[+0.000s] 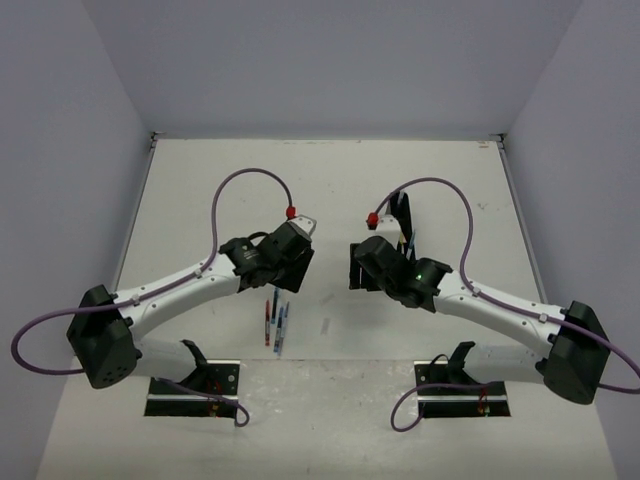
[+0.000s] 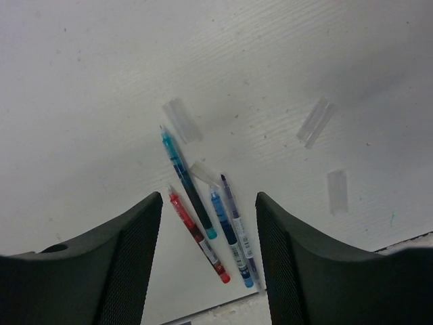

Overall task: Sort the stationery into containers
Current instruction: Pick up the pen cap from the center of the board.

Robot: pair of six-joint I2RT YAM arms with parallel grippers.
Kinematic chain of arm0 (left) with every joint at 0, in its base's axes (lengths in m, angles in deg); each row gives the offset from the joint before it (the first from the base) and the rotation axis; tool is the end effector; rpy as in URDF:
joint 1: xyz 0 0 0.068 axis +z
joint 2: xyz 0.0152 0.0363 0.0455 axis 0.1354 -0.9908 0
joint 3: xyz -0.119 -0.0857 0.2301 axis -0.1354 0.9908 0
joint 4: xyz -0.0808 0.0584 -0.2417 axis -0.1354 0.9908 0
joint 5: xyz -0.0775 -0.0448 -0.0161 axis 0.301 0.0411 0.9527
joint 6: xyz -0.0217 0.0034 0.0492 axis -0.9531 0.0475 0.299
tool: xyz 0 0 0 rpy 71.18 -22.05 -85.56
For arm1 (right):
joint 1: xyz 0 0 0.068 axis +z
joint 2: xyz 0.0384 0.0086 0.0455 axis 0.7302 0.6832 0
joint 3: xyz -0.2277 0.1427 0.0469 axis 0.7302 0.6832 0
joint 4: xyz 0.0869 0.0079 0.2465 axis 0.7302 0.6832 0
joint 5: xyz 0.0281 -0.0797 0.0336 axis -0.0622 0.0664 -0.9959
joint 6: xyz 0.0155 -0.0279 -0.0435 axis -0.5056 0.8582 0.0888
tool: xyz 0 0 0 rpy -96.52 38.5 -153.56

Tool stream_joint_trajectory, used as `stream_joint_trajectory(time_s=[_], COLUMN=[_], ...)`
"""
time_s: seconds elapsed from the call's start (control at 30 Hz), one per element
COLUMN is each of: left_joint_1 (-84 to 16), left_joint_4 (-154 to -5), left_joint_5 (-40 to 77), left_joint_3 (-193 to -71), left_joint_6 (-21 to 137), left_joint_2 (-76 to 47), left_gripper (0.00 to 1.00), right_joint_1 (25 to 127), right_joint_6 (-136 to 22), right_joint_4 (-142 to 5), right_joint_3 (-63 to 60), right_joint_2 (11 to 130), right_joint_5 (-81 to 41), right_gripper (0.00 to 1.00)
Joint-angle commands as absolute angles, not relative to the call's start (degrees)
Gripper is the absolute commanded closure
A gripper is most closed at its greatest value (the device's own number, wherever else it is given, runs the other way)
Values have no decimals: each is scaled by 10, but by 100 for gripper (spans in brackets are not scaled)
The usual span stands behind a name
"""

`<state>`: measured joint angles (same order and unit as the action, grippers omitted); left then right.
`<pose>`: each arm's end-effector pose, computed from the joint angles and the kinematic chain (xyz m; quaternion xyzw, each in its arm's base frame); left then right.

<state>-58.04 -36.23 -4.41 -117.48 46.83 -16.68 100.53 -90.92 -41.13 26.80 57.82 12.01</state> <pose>0.1770 -0.1988 0.2510 0.1932 0.9405 -0.0521 0.2746 0.1554 0.1861 0.2481 -0.0282 0.9170 0.1175 0.3801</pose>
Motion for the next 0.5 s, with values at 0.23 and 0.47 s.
stream_joint_trajectory(time_s=[0.23,0.47], left_joint_1=[-552,-552], left_joint_4=[-284,-113], left_joint_5=[-158,-188], left_joint_3=[-1299,-1351], left_joint_6=[431,-7], left_joint_2=[-258,-321], left_gripper=[23,31], right_joint_1=[1000,995], right_joint_6=[-859,-859], right_joint_4=[-476,-489], right_joint_3=[321,342], right_joint_2=[487,454], right_joint_5=[126,138], right_gripper=[33,33])
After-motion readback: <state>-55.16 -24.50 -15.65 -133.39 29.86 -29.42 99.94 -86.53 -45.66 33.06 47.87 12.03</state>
